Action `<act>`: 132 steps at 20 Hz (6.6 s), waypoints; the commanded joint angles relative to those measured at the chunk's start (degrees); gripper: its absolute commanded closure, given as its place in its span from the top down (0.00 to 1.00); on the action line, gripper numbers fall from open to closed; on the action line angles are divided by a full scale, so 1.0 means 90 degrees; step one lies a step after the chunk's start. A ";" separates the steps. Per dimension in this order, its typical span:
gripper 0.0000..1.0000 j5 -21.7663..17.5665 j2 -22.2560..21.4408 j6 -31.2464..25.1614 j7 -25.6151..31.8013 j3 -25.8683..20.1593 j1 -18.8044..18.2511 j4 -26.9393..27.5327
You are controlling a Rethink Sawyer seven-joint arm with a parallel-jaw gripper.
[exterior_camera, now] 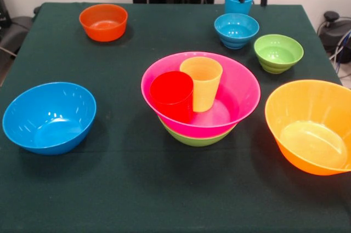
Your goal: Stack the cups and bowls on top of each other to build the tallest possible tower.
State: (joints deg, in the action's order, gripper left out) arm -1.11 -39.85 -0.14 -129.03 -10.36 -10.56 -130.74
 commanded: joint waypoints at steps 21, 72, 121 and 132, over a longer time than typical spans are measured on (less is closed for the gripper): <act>1.00 -0.0091 0.0136 -0.0858 -0.0429 0.1003 0.1157 0.0256; 1.00 0.0005 0.0759 -0.0466 -0.0666 -0.0066 0.0462 0.0133; 1.00 0.0029 0.1040 -0.0304 -0.0672 0.0000 0.0620 0.0538; 1.00 -0.0099 0.1123 -0.0006 -0.0620 0.0270 0.0762 0.0733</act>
State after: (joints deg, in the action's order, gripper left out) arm -1.28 -31.65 -5.39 -129.03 -7.01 -4.85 -130.44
